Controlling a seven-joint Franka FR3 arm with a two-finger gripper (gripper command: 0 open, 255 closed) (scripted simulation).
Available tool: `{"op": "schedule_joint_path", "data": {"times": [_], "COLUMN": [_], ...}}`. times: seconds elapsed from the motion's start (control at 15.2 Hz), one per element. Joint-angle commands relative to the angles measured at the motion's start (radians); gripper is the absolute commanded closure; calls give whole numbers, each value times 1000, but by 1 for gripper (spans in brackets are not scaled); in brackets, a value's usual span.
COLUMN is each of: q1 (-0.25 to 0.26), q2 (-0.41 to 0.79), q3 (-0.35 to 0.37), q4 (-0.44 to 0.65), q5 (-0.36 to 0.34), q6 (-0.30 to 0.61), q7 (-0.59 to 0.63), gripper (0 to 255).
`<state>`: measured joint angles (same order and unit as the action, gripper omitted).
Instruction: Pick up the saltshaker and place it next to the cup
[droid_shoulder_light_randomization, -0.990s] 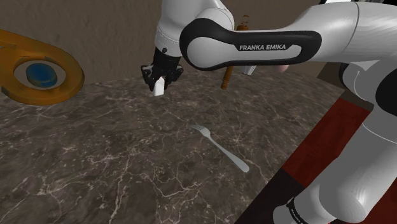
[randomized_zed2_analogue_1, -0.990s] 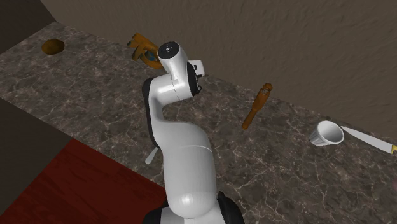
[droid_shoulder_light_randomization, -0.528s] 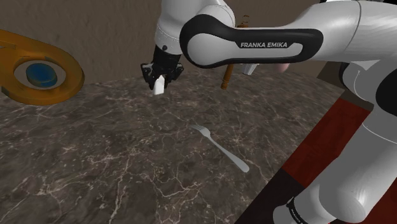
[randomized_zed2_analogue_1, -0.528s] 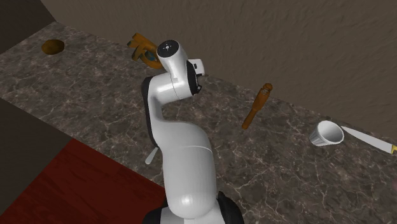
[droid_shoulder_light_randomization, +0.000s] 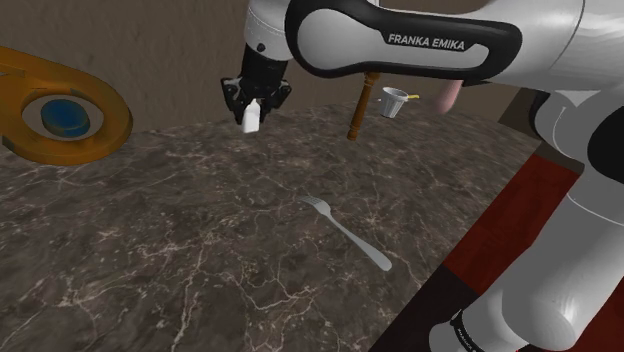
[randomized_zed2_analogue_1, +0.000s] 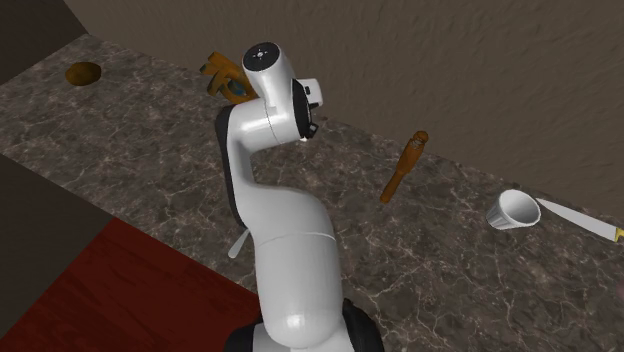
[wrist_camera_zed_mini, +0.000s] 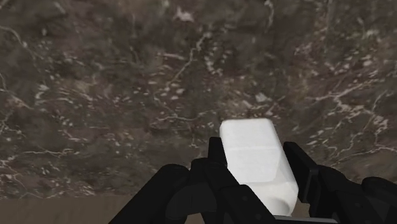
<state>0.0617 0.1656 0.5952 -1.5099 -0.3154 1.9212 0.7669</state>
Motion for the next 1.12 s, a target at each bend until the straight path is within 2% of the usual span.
{"op": "schedule_joint_path", "data": {"times": [0.0, 0.59, 1.06], "q1": [5, 37, 85], "q2": [5, 53, 118], "q3": [2, 8, 11], "q4": [36, 216, 400], "q5": [-2, -27, -69], "q6": [-32, -172, -301], "q7": [-3, -17, -27], "gripper": [255, 255, 255]}}
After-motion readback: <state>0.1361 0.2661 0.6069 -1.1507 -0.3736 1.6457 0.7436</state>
